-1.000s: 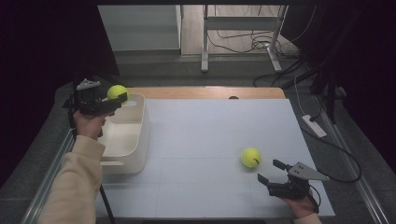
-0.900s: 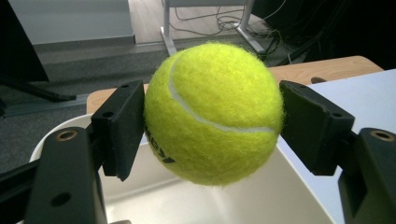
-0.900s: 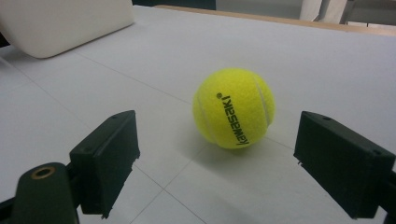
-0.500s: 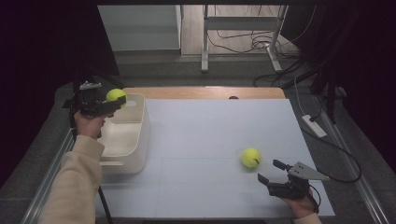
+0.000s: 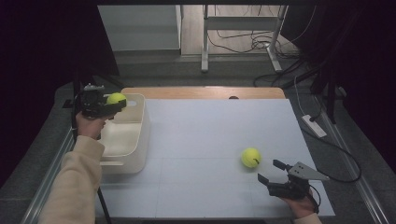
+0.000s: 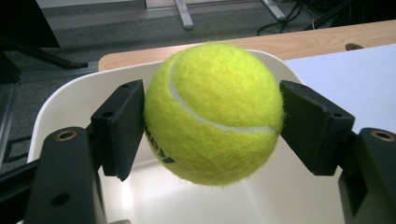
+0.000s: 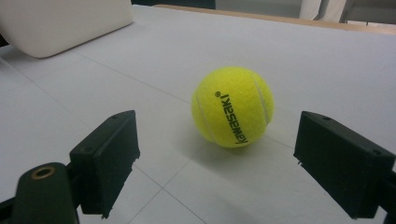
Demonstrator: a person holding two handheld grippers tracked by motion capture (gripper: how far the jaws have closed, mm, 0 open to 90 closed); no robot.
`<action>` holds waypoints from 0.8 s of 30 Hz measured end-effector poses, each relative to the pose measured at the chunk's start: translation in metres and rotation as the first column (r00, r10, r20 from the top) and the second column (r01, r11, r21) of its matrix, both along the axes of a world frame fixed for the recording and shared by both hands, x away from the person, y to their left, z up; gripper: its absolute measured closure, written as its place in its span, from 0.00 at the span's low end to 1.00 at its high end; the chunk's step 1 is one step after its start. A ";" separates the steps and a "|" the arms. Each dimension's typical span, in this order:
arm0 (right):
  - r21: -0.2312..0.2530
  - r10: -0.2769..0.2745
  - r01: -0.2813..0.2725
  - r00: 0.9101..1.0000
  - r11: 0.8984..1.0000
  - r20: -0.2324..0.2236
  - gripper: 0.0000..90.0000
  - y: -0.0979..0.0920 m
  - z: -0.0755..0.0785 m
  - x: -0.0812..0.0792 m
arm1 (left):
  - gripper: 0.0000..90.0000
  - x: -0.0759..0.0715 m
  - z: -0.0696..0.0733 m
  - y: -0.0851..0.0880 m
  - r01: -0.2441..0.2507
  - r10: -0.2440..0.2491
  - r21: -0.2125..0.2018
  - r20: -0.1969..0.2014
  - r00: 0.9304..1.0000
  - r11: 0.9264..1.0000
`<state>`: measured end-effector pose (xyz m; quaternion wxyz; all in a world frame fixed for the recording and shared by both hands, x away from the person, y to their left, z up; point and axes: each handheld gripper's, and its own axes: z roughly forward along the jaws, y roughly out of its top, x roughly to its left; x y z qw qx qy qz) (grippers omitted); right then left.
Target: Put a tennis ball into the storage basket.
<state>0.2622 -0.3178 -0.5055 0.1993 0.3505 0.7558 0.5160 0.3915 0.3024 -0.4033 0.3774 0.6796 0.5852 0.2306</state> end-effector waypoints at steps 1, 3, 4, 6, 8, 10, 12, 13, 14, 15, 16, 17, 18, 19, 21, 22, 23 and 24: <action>0.000 0.000 0.000 1.000 1.000 0.000 0.15 0.000 0.000 0.000 | 0.31 0.000 0.000 0.000 0.000 0.000 0.001 -0.001 1.000 1.000; -0.001 0.002 -0.002 1.000 1.000 -0.001 0.15 0.000 0.000 0.000 | 0.31 0.000 0.000 0.000 0.000 0.000 0.003 -0.002 1.000 1.000; 0.000 0.001 -0.001 1.000 1.000 0.000 0.15 0.000 0.000 0.000 | 0.31 0.000 0.000 0.000 -0.001 0.001 0.004 -0.001 1.000 1.000; 0.000 0.000 0.000 1.000 1.000 0.001 0.15 0.000 0.000 0.000 | 0.31 0.000 0.000 0.000 -0.002 0.002 0.004 0.000 1.000 1.000; 0.000 0.000 0.000 1.000 1.000 0.001 0.15 0.000 0.000 0.000 | 0.31 0.000 0.000 0.000 -0.003 0.003 0.003 0.001 1.000 1.000; 0.000 0.000 0.000 1.000 1.000 0.000 0.15 0.000 0.000 0.000 | 0.31 0.000 0.000 0.000 -0.004 0.004 0.005 0.001 1.000 1.000; -0.002 0.002 -0.002 1.000 1.000 -0.001 0.15 0.000 0.000 0.000 | 0.31 0.000 0.000 0.001 -0.010 0.010 0.006 0.003 1.000 1.000; -0.001 0.001 -0.001 1.000 1.000 0.000 0.15 0.000 0.000 0.000 | 0.31 -0.001 0.000 0.001 -0.011 0.011 0.006 0.003 1.000 1.000; -0.001 0.001 -0.001 1.000 1.000 0.000 0.15 0.000 0.000 0.000 | 0.31 -0.001 0.000 0.002 -0.011 0.011 0.008 0.004 1.000 1.000; -0.001 0.001 -0.001 1.000 1.000 0.000 0.15 0.000 0.000 0.000 | 0.30 -0.001 0.000 0.002 -0.011 0.011 0.008 0.004 1.000 1.000; -0.003 0.003 -0.003 1.000 1.000 -0.002 0.15 0.000 0.000 0.000 | 0.30 -0.001 0.001 0.001 -0.025 0.025 0.022 0.005 1.000 0.999; 0.000 0.001 -0.001 1.000 1.000 -0.002 0.15 0.000 0.000 0.000 | 0.29 -0.002 0.001 0.000 -0.035 0.035 0.041 0.017 0.999 0.999; 0.000 0.001 -0.001 1.000 1.000 -0.001 0.15 0.000 0.000 0.000 | 0.26 -0.003 0.002 -0.001 -0.040 0.039 0.051 0.033 0.999 0.998; 0.000 0.001 -0.001 1.000 1.000 -0.001 0.15 0.000 0.000 0.000 | 0.19 -0.003 0.002 -0.001 -0.040 0.039 0.051 0.033 0.999 0.998; -0.001 0.003 -0.003 1.000 1.000 -0.001 0.15 0.000 0.000 0.000 | 0.16 -0.004 0.005 -0.003 -0.047 0.045 0.039 0.053 0.998 0.998; -0.001 0.003 -0.003 1.000 1.000 -0.001 0.15 0.000 0.000 0.000 | 0.15 -0.006 0.008 -0.003 -0.042 0.040 0.023 0.067 0.997 0.999; -0.002 0.003 -0.003 1.000 1.000 -0.001 0.15 0.000 0.000 0.000 | 0.13 -0.007 0.009 -0.004 -0.035 0.034 0.011 0.072 0.997 0.999; -0.002 0.003 -0.003 1.000 1.000 -0.001 0.15 0.000 0.000 0.000 | 0.11 -0.008 0.011 -0.005 -0.024 0.024 -0.005 0.078 0.997 1.000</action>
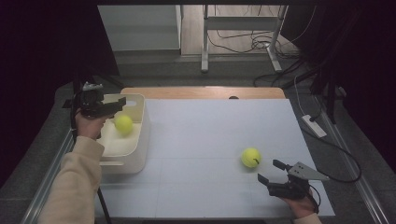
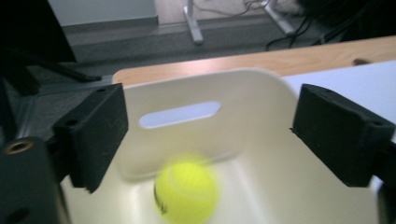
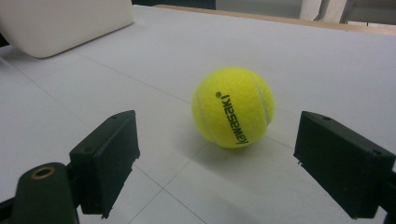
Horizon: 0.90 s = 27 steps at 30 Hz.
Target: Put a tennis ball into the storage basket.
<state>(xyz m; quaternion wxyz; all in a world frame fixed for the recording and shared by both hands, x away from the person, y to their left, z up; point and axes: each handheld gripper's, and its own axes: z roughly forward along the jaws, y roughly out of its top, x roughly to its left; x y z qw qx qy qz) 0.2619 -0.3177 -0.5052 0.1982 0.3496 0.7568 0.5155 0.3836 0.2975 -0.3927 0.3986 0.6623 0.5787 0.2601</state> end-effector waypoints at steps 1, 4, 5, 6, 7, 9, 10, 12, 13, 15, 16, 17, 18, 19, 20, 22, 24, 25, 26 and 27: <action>-0.001 0.000 0.000 1.000 1.000 0.000 0.15 0.000 0.000 0.000 | 0.11 -0.001 0.001 -0.001 0.011 -0.011 -0.009 0.006 1.000 1.000; -0.001 0.000 0.000 1.000 1.000 0.001 0.15 0.000 0.000 0.000 | 0.11 -0.005 0.004 -0.002 0.046 -0.046 -0.028 0.014 0.999 0.999; 0.000 0.000 0.000 1.000 1.000 0.000 0.15 0.000 0.000 0.000 | 0.11 -0.007 0.005 -0.004 0.065 -0.064 -0.038 0.012 0.998 0.997; 0.000 0.000 0.000 1.000 1.000 0.000 0.15 0.000 0.000 0.000 | 0.11 -0.008 0.005 -0.005 0.074 -0.073 -0.040 0.013 0.997 0.996; 0.000 0.000 0.000 1.000 1.000 0.000 0.15 0.000 0.000 0.000 | 0.11 -0.008 0.005 -0.005 0.074 -0.073 -0.040 0.013 0.997 0.996; 0.002 -0.002 0.002 1.000 1.000 0.000 0.15 0.000 0.000 0.001 | 0.11 -0.014 0.008 -0.009 0.103 -0.102 -0.043 0.031 0.994 0.994; 0.001 -0.001 0.001 1.000 1.000 -0.001 0.15 0.000 0.000 0.001 | 0.12 -0.016 0.009 -0.010 0.114 -0.112 -0.044 0.038 0.993 0.993; 0.001 0.000 0.000 1.000 1.000 -0.002 0.15 0.000 0.000 0.001 | 0.12 -0.018 0.009 -0.012 0.123 -0.121 -0.044 0.043 0.992 0.991; 0.003 0.000 0.000 1.000 1.000 -0.003 0.15 0.000 0.000 0.002 | 0.12 -0.020 0.011 -0.014 0.139 -0.137 -0.043 0.052 0.989 0.989; 0.003 0.000 0.000 1.000 1.000 -0.002 0.15 0.001 0.000 0.002 | 0.12 -0.024 0.013 -0.018 0.163 -0.159 -0.046 0.066 0.985 0.986; 0.003 0.000 0.000 1.000 1.000 -0.002 0.15 0.001 0.000 0.002 | 0.12 -0.027 0.014 -0.021 0.183 -0.179 -0.047 0.073 0.981 0.982; 0.006 -0.002 0.002 1.000 1.000 -0.002 0.15 0.001 0.000 0.003 | 0.12 -0.029 0.016 -0.023 0.194 -0.190 -0.046 0.081 0.978 0.980; 0.007 -0.001 0.001 1.000 1.000 -0.001 0.15 0.002 0.000 0.003 | 0.12 -0.031 0.017 -0.025 0.206 -0.202 -0.046 0.089 0.975 0.977; 0.009 0.000 0.000 1.000 1.000 -0.002 0.15 0.002 0.000 0.003 | 0.12 -0.033 0.018 -0.027 0.217 -0.212 -0.046 0.094 0.973 0.975; 0.008 0.002 -0.002 1.000 1.000 -0.003 0.15 0.002 0.000 0.004 | 0.12 -0.035 0.019 -0.029 0.231 -0.226 -0.044 0.100 0.969 0.972; 0.010 0.001 -0.001 1.000 1.000 -0.003 0.15 0.002 0.000 0.004 | 0.12 -0.040 0.022 -0.035 0.259 -0.252 -0.049 0.117 0.961 0.965; 0.014 -0.002 0.002 1.000 1.000 -0.003 0.15 0.002 0.000 0.005 | 0.12 -0.043 0.023 -0.040 0.286 -0.277 -0.058 0.128 0.952 0.956; 0.019 -0.003 0.003 1.000 1.000 -0.004 0.15 0.002 0.000 0.005 | 0.12 -0.043 0.023 -0.040 0.286 -0.277 -0.058 0.128 0.952 0.956; 0.019 -0.003 0.003 1.000 1.000 -0.004 0.15 0.002 0.000 0.005 | 0.12 -0.044 0.023 -0.042 0.296 -0.286 -0.058 0.131 0.949 0.954; 0.018 -0.003 0.003 1.000 1.000 -0.006 0.15 0.002 0.000 0.005 | 0.12 -0.045 0.023 -0.044 0.306 -0.296 -0.060 0.134 0.946 0.950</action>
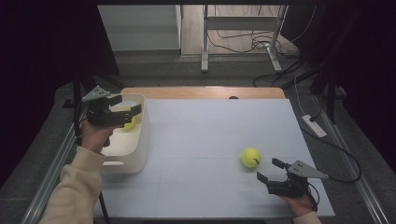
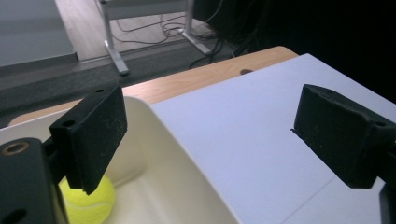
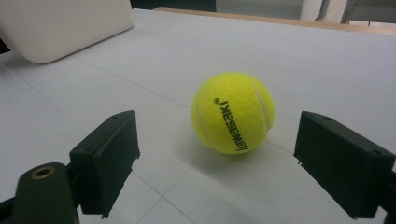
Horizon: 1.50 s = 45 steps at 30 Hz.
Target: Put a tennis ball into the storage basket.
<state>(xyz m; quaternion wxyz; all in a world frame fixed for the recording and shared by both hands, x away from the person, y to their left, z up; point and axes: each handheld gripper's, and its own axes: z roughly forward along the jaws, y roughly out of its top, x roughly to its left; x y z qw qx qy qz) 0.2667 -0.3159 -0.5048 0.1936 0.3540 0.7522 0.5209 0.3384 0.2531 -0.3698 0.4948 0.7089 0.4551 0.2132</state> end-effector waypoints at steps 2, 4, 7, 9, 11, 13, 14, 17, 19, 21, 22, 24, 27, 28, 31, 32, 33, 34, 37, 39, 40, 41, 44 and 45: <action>0.000 0.000 0.000 1.000 1.000 -0.001 0.15 0.000 0.000 0.000 | 0.12 -0.001 -0.001 -0.004 0.017 -0.017 -0.009 0.002 1.000 1.000; -0.001 0.001 -0.001 1.000 1.000 0.000 0.15 0.000 0.000 0.000 | 0.12 -0.001 -0.002 -0.007 0.032 -0.032 -0.020 -0.001 0.999 0.999; 0.000 -0.001 0.001 1.000 1.000 -0.001 0.15 -0.001 0.000 -0.001 | 0.12 0.000 -0.002 -0.011 0.048 -0.049 -0.024 -0.001 0.999 0.999; -0.001 -0.003 0.003 1.000 1.000 -0.002 0.15 -0.002 0.000 -0.001 | 0.12 0.000 -0.002 -0.013 0.059 -0.059 -0.029 -0.001 0.998 0.998; 0.002 -0.006 0.006 1.000 1.000 0.001 0.15 -0.003 0.000 -0.002 | 0.12 -0.001 -0.002 -0.015 0.072 -0.072 -0.038 0.001 0.997 0.997; 0.000 -0.008 0.008 1.000 1.000 0.001 0.15 -0.003 0.000 -0.003 | 0.12 -0.002 -0.001 -0.018 0.086 -0.086 -0.042 0.005 0.996 0.995; -0.001 -0.008 0.008 1.000 1.000 0.001 0.15 -0.003 0.000 -0.003 | 0.12 -0.002 -0.001 -0.019 0.092 -0.092 -0.042 0.006 0.996 0.995; 0.002 -0.011 0.011 1.000 1.000 0.004 0.15 -0.004 0.000 -0.003 | 0.12 -0.003 -0.001 -0.026 0.119 -0.118 -0.041 0.008 0.993 0.992; 0.000 -0.011 0.011 1.000 1.000 0.003 0.15 -0.005 0.000 -0.003 | 0.12 -0.004 -0.001 -0.028 0.123 -0.123 -0.038 0.010 0.992 0.992; -0.004 -0.006 0.006 1.000 1.000 0.004 0.15 -0.004 0.000 -0.003 | 0.12 -0.004 -0.002 -0.032 0.134 -0.133 -0.035 0.012 0.991 0.990; -0.005 -0.005 0.005 1.000 1.000 0.002 0.15 -0.005 0.000 -0.003 | 0.12 -0.004 -0.002 -0.034 0.138 -0.138 -0.032 0.011 0.990 0.990; -0.001 -0.008 0.008 1.000 1.000 0.001 0.15 -0.005 -0.001 -0.004 | 0.12 -0.004 -0.003 -0.037 0.146 -0.145 -0.036 0.010 0.989 0.989; -0.001 -0.008 0.008 1.000 1.000 0.003 0.15 -0.006 0.000 -0.004 | 0.12 -0.003 -0.004 -0.042 0.158 -0.157 -0.036 0.009 0.988 0.987; -0.001 -0.008 0.008 1.000 1.000 0.005 0.15 -0.007 0.000 -0.004 | 0.12 -0.003 -0.004 -0.044 0.161 -0.160 -0.035 0.009 0.987 0.986; 0.000 -0.008 0.008 1.000 1.000 0.006 0.15 -0.007 0.000 -0.005 | 0.12 -0.003 -0.004 -0.049 0.173 -0.173 -0.031 0.009 0.985 0.984; -0.002 -0.008 0.008 1.000 1.000 0.007 0.15 -0.008 0.000 -0.005 | 0.12 -0.002 -0.004 -0.050 0.175 -0.175 -0.030 0.008 0.985 0.984; -0.002 -0.008 0.008 1.000 1.000 0.007 0.15 -0.008 0.000 -0.005 | 0.12 -0.002 -0.004 -0.052 0.185 -0.185 -0.028 0.008 0.983 0.982; -0.002 -0.008 0.008 1.000 1.000 0.007 0.15 -0.008 0.000 -0.005 | 0.12 -0.002 -0.004 -0.052 0.185 -0.185 -0.028 0.008 0.983 0.982; -0.002 -0.008 0.008 1.000 1.000 0.008 0.15 -0.008 0.000 -0.005 | 0.12 -0.002 -0.004 -0.058 0.197 -0.197 -0.029 0.010 0.980 0.980; -0.003 -0.006 0.006 1.000 1.000 0.008 0.15 -0.007 0.000 -0.006 | 0.12 -0.002 -0.005 -0.060 0.202 -0.202 -0.030 0.008 0.979 0.979; -0.004 -0.005 0.005 1.000 1.000 0.008 0.15 -0.007 0.000 -0.006 | 0.12 -0.002 -0.006 -0.062 0.207 -0.207 -0.030 0.007 0.978 0.978; -0.004 -0.004 0.004 1.000 1.000 0.009 0.15 -0.007 0.000 -0.006 | 0.12 -0.002 -0.006 -0.063 0.213 -0.213 -0.032 0.004 0.977 0.977; -0.004 -0.004 0.004 1.000 1.000 0.009 0.15 -0.007 0.000 -0.006 | 0.12 -0.002 -0.007 -0.067 0.222 -0.222 -0.035 0.002 0.975 0.974; -0.004 -0.004 0.004 1.000 1.000 0.009 0.15 -0.007 0.000 -0.006 | 0.12 -0.002 -0.007 -0.067 0.222 -0.222 -0.035 0.002 0.975 0.974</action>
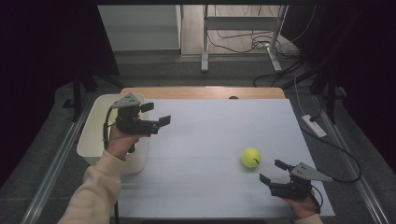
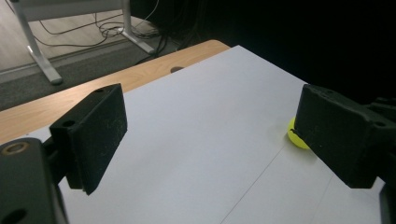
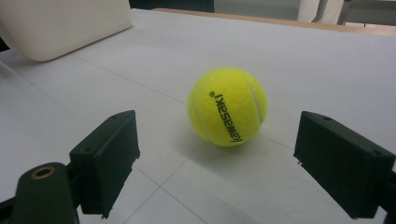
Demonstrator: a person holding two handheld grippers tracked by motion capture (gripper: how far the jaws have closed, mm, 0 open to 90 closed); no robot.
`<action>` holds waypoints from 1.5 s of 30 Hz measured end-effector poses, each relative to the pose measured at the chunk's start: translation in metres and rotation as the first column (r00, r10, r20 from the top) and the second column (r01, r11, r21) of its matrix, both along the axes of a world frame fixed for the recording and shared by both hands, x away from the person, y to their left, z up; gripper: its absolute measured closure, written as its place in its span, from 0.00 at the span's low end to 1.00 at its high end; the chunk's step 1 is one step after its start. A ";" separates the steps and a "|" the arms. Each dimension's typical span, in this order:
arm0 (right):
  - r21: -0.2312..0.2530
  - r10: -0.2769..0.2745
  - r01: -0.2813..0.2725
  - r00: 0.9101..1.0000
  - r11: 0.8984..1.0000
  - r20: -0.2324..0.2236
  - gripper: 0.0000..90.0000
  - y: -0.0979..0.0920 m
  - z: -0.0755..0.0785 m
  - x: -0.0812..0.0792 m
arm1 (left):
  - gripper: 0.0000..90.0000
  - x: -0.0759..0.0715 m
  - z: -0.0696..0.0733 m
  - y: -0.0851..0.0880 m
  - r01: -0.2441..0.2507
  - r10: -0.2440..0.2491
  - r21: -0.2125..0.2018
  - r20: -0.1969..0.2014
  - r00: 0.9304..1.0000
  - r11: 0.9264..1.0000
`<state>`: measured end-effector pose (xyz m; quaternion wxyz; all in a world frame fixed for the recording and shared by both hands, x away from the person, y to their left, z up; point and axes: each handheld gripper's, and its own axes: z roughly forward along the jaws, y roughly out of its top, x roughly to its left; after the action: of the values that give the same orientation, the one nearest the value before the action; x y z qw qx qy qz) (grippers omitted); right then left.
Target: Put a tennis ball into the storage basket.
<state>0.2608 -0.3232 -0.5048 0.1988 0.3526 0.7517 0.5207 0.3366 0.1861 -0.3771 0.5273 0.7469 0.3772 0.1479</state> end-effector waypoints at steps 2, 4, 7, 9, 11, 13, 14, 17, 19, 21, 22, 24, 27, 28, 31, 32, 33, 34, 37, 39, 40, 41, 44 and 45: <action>0.001 0.000 0.000 1.000 1.000 0.001 0.15 0.000 0.000 0.000 | 0.12 0.000 0.000 -0.003 0.010 -0.010 -0.003 -0.002 1.000 1.000; 0.001 0.000 0.000 1.000 1.000 0.002 0.15 0.000 0.000 -0.001 | 0.12 0.000 0.000 -0.005 0.015 -0.015 -0.007 -0.002 1.000 1.000; 0.002 0.000 0.000 1.000 1.000 0.005 0.15 0.000 0.000 -0.001 | 0.12 0.000 -0.001 -0.009 0.023 -0.023 -0.009 -0.003 1.000 1.000; 0.001 0.000 0.000 1.000 1.000 0.004 0.15 0.001 0.000 -0.001 | 0.12 0.001 -0.001 -0.010 0.030 -0.030 -0.008 -0.004 1.000 1.000; 0.000 0.001 -0.001 1.000 1.000 0.006 0.15 0.001 0.000 0.000 | 0.12 0.001 -0.002 -0.012 0.033 -0.033 -0.009 -0.006 0.999 0.999; 0.002 0.001 -0.001 1.000 1.000 0.002 0.15 0.001 0.000 0.000 | 0.12 0.002 -0.002 -0.013 0.038 -0.039 -0.014 -0.010 0.999 0.999; -0.001 0.003 -0.003 1.000 1.000 0.002 0.15 0.001 0.000 0.000 | 0.12 0.002 -0.003 -0.014 0.039 -0.040 -0.017 -0.012 0.999 0.999; -0.001 0.004 -0.004 1.000 1.000 0.002 0.15 0.001 0.000 0.000 | 0.12 0.002 -0.003 -0.016 0.044 -0.044 -0.014 -0.013 0.999 0.999; -0.002 0.005 -0.005 1.000 1.000 0.000 0.15 0.001 0.000 0.000 | 0.12 0.002 -0.004 -0.018 0.046 -0.046 -0.013 -0.015 0.999 0.999; -0.002 0.006 -0.006 1.000 1.000 0.002 0.15 0.001 0.000 0.000 | 0.12 0.003 -0.004 -0.019 0.050 -0.050 -0.010 -0.016 0.999 0.999; -0.003 0.006 -0.006 1.000 1.000 0.002 0.15 0.001 0.000 0.000 | 0.12 0.003 -0.004 -0.020 0.050 -0.050 -0.010 -0.017 0.999 0.999; -0.001 0.005 -0.005 1.000 1.000 0.004 0.15 0.002 0.000 0.000 | 0.12 0.003 -0.005 -0.021 0.052 -0.052 -0.012 -0.018 0.998 0.999; -0.001 0.007 -0.007 1.000 1.000 0.005 0.15 0.002 0.000 0.000 | 0.12 0.003 -0.005 -0.025 0.058 -0.058 -0.007 -0.019 0.998 0.998; 0.000 0.007 -0.007 1.000 1.000 0.005 0.15 0.002 0.000 0.001 | 0.12 0.003 -0.005 -0.026 0.060 -0.060 -0.004 -0.018 0.998 0.998; -0.002 0.010 -0.010 1.000 1.000 0.004 0.15 0.002 0.000 0.001 | 0.12 0.002 -0.005 -0.028 0.065 -0.065 0.000 -0.017 0.998 0.998; -0.001 0.010 -0.010 1.000 1.000 0.004 0.15 0.002 0.000 0.001 | 0.12 0.002 -0.006 -0.029 0.066 -0.066 0.000 -0.018 0.998 0.998; 0.001 0.009 -0.009 1.000 1.000 0.005 0.15 0.002 0.000 0.001 | 0.12 0.002 -0.006 -0.029 0.069 -0.069 0.000 -0.018 0.997 0.998; 0.000 0.009 -0.009 1.000 1.000 0.004 0.15 0.002 0.000 0.001 | 0.12 0.003 -0.007 -0.030 0.071 -0.071 0.001 -0.019 0.997 0.997; 0.000 0.007 -0.007 1.000 1.000 0.003 0.15 0.002 0.000 0.001 | 0.12 0.003 -0.008 -0.033 0.077 -0.077 0.003 -0.024 0.997 0.997; -0.002 0.010 -0.010 1.000 1.000 0.003 0.15 0.002 0.000 0.001 | 0.12 0.003 -0.010 -0.035 0.084 -0.084 0.003 -0.027 0.996 0.996; -0.001 0.009 -0.009 1.000 1.000 0.005 0.15 0.003 0.000 0.001 | 0.12 0.003 -0.010 -0.036 0.087 -0.087 0.003 -0.027 0.996 0.996; -0.001 0.009 -0.009 1.000 1.000 0.005 0.15 0.003 0.000 0.001 | 0.12 0.003 -0.010 -0.036 0.087 -0.087 0.003 -0.027 0.996 0.996; 0.000 0.008 -0.008 1.000 1.000 0.005 0.15 0.003 0.000 0.001 | 0.12 0.003 -0.012 -0.041 0.100 -0.099 0.007 -0.034 0.994 0.995; -0.001 0.009 -0.009 1.000 1.000 0.005 0.15 0.003 0.000 0.001 | 0.12 0.004 -0.013 -0.042 0.102 -0.101 0.008 -0.035 0.994 0.995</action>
<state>0.2620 -0.3205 -0.5047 0.1986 0.3478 0.7529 0.5223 0.3402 0.1440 -0.3900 0.5240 0.7700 0.3470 0.1099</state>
